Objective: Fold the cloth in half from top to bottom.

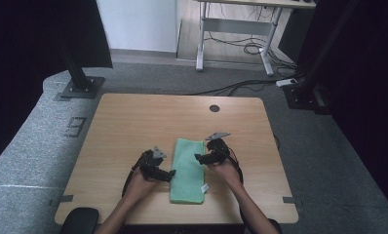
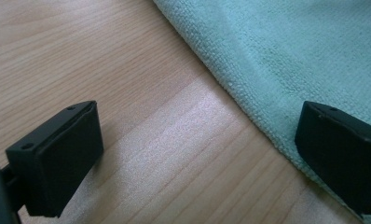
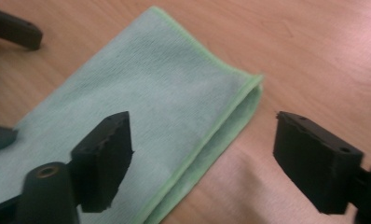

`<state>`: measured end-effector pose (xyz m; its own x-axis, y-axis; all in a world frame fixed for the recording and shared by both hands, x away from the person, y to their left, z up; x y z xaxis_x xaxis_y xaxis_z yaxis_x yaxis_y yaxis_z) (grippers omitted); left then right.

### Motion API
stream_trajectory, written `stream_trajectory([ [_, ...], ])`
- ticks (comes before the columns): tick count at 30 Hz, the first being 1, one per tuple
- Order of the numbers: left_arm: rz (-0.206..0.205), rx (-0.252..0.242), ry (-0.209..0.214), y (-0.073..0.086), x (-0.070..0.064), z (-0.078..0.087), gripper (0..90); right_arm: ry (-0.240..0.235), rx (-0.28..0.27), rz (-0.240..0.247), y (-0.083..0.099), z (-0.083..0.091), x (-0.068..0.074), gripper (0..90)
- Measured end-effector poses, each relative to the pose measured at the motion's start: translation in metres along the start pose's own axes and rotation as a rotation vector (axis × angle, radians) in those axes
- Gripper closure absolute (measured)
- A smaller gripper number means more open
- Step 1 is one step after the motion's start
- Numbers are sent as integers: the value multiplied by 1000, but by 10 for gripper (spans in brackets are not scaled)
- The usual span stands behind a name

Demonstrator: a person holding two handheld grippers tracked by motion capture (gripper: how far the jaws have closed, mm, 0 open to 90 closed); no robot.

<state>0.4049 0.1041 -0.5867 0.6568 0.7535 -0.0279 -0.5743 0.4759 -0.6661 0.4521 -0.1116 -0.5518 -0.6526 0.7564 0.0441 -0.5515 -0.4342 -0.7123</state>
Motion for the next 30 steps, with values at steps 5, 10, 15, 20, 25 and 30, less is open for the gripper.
stream_trajectory([
  [5,-1,1,-1,0,0,0,10,10,11,-4,-10,-7,-10,328],
  [10,1,0,-1,0,0,0,10,8,25,-17,-19,-15,-19,456],
  [15,2,0,-2,0,0,0,10,23,39,-8,-27,-26,-27,537],
  [20,3,0,-2,0,0,0,10,28,68,1,-29,-38,-32,532],
  [25,3,0,-2,0,0,0,10,29,105,2,-23,-49,-36,492],
  [30,3,1,-2,0,0,0,10,-9,100,-8,-20,-48,-36,665],
])
Point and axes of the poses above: each handheld gripper's, and its own axes: z roughly backward along the jaws, y roughly out of its underside, x roughly to its left, the point moved 5 cm from there along -z, roughly forward along the jaws, and after that the axes turned 1 degree about z, right-handed, at the moved point
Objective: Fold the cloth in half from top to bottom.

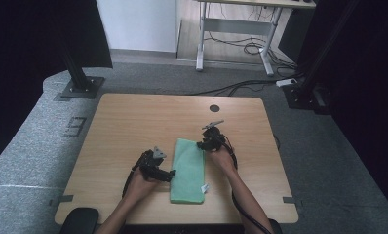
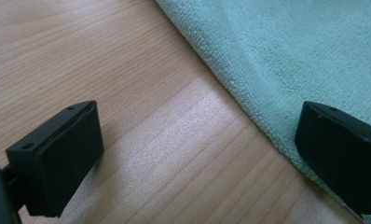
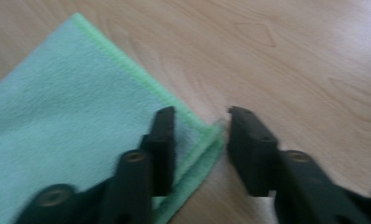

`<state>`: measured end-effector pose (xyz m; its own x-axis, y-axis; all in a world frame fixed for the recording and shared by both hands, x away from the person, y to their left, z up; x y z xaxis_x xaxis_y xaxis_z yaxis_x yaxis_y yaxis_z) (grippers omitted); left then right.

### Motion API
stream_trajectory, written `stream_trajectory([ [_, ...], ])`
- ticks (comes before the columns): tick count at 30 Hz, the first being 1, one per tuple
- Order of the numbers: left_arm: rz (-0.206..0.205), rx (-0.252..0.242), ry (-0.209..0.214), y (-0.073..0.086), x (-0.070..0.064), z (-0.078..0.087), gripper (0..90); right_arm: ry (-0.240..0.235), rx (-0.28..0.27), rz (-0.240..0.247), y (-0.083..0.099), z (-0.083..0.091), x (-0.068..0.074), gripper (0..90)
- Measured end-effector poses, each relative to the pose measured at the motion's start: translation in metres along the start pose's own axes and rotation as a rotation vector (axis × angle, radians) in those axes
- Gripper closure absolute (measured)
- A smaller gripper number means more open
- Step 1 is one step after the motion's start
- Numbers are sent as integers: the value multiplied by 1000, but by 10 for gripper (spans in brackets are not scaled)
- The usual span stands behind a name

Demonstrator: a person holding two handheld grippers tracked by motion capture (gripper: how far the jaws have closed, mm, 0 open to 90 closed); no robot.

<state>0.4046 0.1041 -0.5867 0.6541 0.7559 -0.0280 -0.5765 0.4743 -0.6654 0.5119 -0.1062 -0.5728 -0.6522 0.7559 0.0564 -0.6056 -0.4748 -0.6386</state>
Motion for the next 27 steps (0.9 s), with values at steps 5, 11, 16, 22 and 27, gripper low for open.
stream_trajectory([
  [5,0,0,-1,0,0,0,10,-30,11,-3,0,1,5,822],
  [11,-1,1,-1,0,0,0,10,-16,2,44,-4,9,8,854],
  [16,4,-2,-2,0,0,0,10,-39,-34,59,-11,25,14,855],
  [22,7,-2,-5,0,-1,0,10,-63,-66,105,-15,46,23,856],
  [27,4,2,-5,0,0,0,10,-78,-90,144,-16,61,31,857],
])
Point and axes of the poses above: each handheld gripper's, and its own axes: z roughly backward along the jaws, y roughly out of its underside, x roughly to its left, the point moved 5 cm from there along -z, roughly forward along the jaws, and after that the axes turned 1 degree about z, right-handed, at the moved point
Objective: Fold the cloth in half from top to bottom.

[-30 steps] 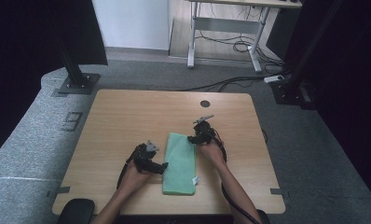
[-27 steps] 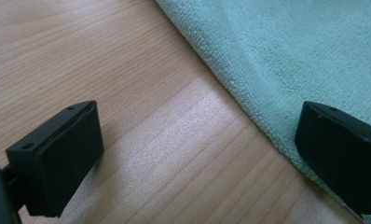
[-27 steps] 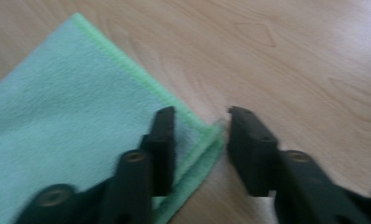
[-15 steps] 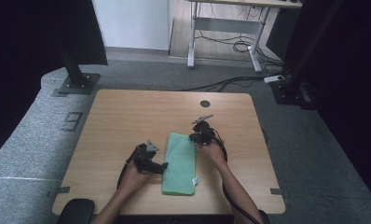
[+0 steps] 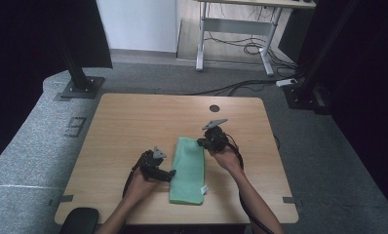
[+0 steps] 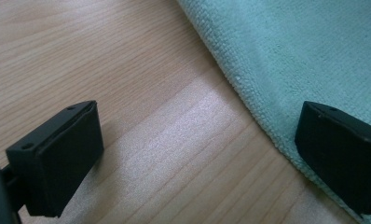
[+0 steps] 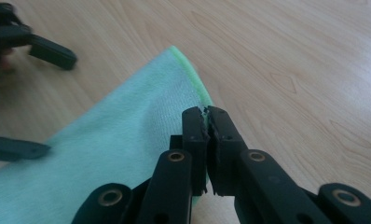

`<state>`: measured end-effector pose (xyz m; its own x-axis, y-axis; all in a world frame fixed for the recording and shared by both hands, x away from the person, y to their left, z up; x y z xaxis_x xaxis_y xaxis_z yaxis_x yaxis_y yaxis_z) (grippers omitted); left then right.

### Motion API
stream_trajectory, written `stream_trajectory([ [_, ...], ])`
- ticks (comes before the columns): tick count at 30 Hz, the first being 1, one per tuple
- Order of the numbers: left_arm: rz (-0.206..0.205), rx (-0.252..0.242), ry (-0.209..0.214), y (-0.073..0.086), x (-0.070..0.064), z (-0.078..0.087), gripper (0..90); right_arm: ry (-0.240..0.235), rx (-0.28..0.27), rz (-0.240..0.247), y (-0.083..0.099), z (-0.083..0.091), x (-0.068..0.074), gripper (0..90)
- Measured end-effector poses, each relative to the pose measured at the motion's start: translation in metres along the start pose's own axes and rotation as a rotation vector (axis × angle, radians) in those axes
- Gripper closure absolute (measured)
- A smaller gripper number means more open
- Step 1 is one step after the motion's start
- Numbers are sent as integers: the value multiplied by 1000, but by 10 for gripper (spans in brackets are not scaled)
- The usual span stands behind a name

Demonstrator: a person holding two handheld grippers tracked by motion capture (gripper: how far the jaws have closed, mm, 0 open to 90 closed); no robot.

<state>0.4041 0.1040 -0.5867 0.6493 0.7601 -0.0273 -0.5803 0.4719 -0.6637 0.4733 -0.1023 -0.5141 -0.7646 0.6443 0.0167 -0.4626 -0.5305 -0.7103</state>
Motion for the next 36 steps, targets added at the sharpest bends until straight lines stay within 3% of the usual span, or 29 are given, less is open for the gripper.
stream_trajectory([
  [9,4,-2,-2,0,0,0,10,-53,-47,42,-2,26,23,858],
  [18,6,-3,-4,0,0,0,10,-101,-74,82,9,52,46,857],
  [25,4,-2,-4,0,0,0,10,-139,-67,93,27,60,61,858],
  [36,4,-1,-4,0,0,0,10,-197,-32,90,63,58,82,858],
])
Point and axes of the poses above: each handheld gripper's, and its own axes: z roughly backward along the jaws, y roughly out of its underside, x roughly to its left, the point moved 5 cm from there along -z, roughly forward along the jaws, and after that the axes turned 1 degree about z, right-handed, at the moved point
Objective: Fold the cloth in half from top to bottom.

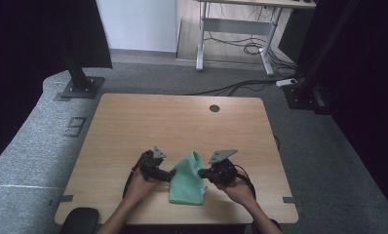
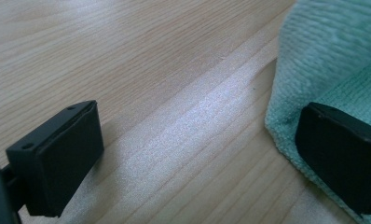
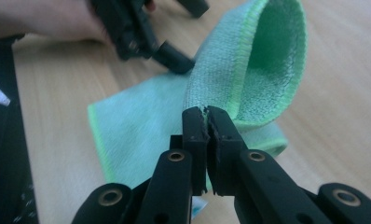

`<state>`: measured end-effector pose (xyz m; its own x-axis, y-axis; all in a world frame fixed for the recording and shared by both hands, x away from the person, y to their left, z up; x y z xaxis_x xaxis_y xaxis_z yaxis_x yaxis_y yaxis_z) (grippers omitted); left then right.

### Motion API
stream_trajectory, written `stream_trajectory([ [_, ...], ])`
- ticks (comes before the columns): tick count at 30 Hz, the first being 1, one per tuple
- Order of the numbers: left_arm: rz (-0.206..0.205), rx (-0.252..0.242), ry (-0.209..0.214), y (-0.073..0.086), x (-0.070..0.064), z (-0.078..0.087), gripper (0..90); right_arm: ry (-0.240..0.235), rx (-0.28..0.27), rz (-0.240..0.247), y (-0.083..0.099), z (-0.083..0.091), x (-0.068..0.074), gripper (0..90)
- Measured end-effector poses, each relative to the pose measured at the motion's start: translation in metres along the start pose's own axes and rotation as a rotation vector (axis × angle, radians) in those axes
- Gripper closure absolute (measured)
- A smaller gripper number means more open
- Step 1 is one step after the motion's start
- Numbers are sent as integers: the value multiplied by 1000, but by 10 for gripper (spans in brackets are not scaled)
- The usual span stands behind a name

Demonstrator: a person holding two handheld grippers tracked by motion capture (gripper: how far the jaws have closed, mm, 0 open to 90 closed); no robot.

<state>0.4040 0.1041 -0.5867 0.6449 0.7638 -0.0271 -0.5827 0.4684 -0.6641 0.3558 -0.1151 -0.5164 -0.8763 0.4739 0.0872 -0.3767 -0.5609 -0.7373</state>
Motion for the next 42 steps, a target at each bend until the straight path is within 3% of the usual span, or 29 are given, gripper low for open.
stream_trajectory([
  [14,8,-1,-7,0,0,0,10,-46,36,-20,41,-9,25,857],
  [18,9,-1,-5,0,0,0,10,-40,52,-1,47,-16,32,854],
  [21,-3,-6,18,1,1,1,13,-35,64,10,50,-21,34,852],
  [25,-2,-2,91,1,1,9,62,-23,66,4,52,-22,33,850],
  [27,-15,-9,95,-2,2,17,65,-22,60,-3,54,-23,33,849],
  [34,-10,-69,105,-29,4,37,78,-15,53,-11,55,-23,34,846],
  [42,-108,-36,135,-89,-27,10,79,-10,48,-16,55,-23,34,842],
])
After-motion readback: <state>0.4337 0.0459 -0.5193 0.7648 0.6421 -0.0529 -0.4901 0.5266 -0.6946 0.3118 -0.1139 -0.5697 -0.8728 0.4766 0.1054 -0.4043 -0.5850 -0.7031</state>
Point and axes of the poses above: each handheld gripper's, and its own axes: z roughly backward along the jaws, y roughly out of its underside, x roughly to its left, the point moved 5 cm from there along -z, roughly forward along the jaws, and after that the axes turned 1 degree about z, right-handed, at the moved point
